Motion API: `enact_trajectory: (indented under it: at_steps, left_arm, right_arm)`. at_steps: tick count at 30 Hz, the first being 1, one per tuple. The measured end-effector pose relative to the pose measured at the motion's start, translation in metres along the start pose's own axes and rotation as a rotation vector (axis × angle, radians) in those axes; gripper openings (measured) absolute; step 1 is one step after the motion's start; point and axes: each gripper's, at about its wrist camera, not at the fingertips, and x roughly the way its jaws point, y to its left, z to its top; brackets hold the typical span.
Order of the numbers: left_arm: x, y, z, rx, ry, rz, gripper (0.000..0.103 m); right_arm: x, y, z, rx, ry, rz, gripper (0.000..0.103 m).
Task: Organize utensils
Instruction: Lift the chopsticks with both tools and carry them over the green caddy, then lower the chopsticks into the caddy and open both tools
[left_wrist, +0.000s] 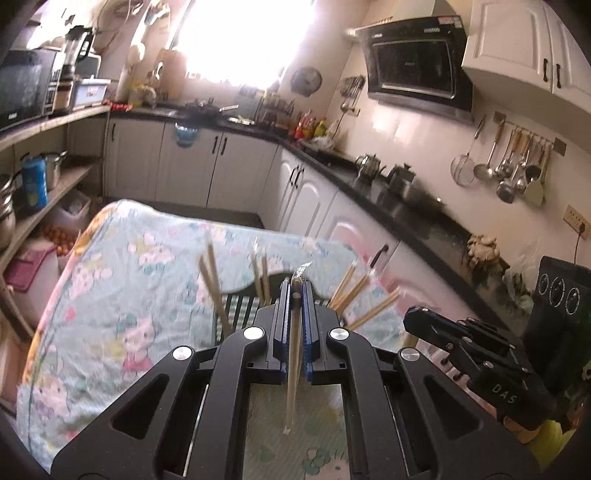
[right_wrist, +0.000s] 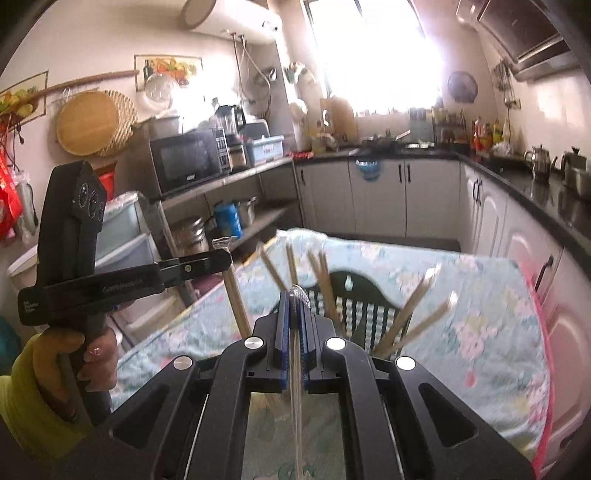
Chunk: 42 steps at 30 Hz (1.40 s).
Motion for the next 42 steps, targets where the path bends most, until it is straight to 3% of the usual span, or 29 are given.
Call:
enact_trajectory:
  at_steps: [10,20,42]
  left_arm:
    - [0.002,-0.021,0.037,0.039,-0.077,-0.013,0.001]
    - [0.015,-0.034,0.058,0.098,-0.158,0.028,0.001]
    - [0.071,-0.009,0.024,0.082,-0.083,0.061,0.001]
  right_arm:
    - [-0.003,-0.01,0.039,-0.006,-0.12,-0.05,0.005]
    - [0.01,-0.029,0.064,-0.01,-0.199,-0.11,0.005]
    - [0.072,-0.067,0.058,0.064,-0.2,-0.169,0.005]
